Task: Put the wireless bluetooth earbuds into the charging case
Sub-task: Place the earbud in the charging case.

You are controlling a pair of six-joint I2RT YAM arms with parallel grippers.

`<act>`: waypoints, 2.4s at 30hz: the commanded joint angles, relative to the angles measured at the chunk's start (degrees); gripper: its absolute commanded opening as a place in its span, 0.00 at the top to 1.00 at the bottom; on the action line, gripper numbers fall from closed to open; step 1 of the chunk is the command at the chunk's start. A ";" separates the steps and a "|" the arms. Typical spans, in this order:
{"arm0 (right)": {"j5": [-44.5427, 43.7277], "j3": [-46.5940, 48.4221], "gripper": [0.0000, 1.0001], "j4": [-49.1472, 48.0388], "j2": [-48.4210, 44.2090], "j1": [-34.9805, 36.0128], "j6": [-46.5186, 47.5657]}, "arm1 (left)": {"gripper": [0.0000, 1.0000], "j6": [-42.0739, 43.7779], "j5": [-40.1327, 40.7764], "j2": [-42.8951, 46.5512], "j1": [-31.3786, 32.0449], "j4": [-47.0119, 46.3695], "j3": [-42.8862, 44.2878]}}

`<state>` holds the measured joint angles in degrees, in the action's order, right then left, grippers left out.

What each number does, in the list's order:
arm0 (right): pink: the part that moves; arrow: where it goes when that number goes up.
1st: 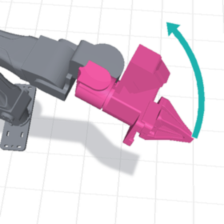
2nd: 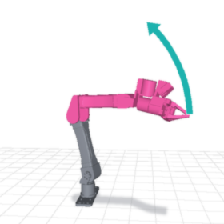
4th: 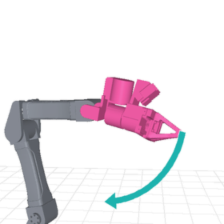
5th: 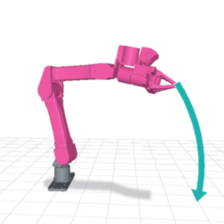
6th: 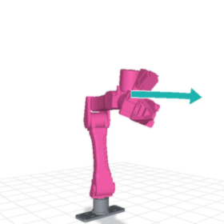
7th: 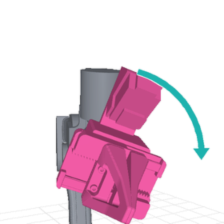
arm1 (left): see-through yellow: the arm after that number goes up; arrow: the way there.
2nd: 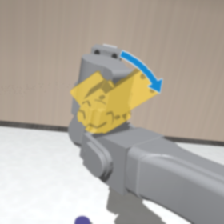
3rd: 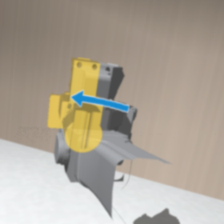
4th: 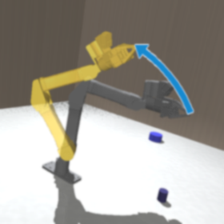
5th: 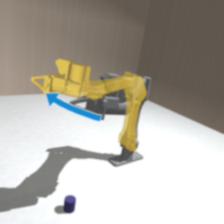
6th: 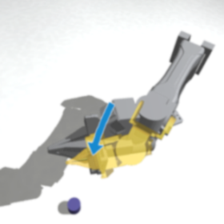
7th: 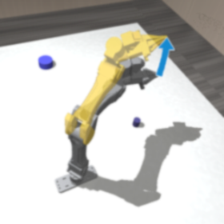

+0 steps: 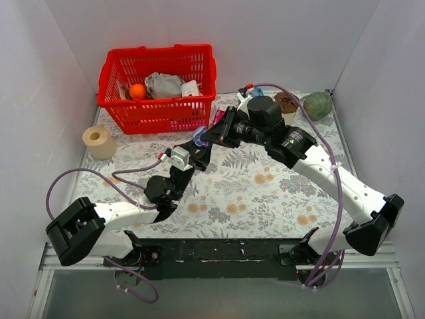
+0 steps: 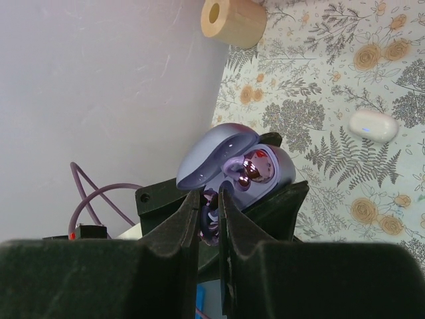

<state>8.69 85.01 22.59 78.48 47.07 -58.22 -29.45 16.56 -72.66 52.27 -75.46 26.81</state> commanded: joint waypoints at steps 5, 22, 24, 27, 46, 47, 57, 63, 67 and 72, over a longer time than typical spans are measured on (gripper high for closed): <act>-2.10 4.81 0.99 -0.09 2.03 0.48 1.53 | 1.00 -5.26 -0.03 0.77 0.64 -3.90 -0.88; -0.78 7.10 0.99 2.19 4.05 0.48 9.17 | 1.00 -18.62 -3.81 2.26 0.82 -2.60 -1.67; 0.71 7.71 0.99 2.98 4.31 0.48 11.71 | 1.00 -21.60 -4.69 3.14 0.82 0.91 -1.06; 2.73 8.15 0.99 3.78 4.23 0.48 15.74 | 1.00 -24.16 -6.36 4.89 0.82 3.03 -1.14; 8.10 9.64 0.98 7.12 2.03 0.74 29.21 | 1.00 -31.90 -15.85 9.74 0.73 10.60 -3.08; 8.01 9.73 0.91 7.29 2.12 0.74 29.13 | 1.00 -32.07 -16.03 9.56 0.73 10.60 -2.82; 4.76 14.30 0.70 11.42 3.35 0.83 29.48 | 1.00 -37.07 -16.47 6.31 0.73 5.95 -4.30; 4.06 16.06 0.69 12.92 5.02 0.83 29.56 | 1.00 -41.12 -18.14 3.59 0.64 0.85 -5.80; 3.36 17.20 0.68 13.88 5.46 0.83 29.56 | 1.00 -42.88 -18.31 2.62 0.64 -1.88 -6.59; 1.16 20.45 0.68 16.08 5.11 0.83 33.67 | 1.00 -43.50 -18.23 3.66 0.64 -1.36 -7.47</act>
<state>12.10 100.31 37.80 84.51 47.81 -29.08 -71.59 -0.99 -70.30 52.73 -72.97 20.18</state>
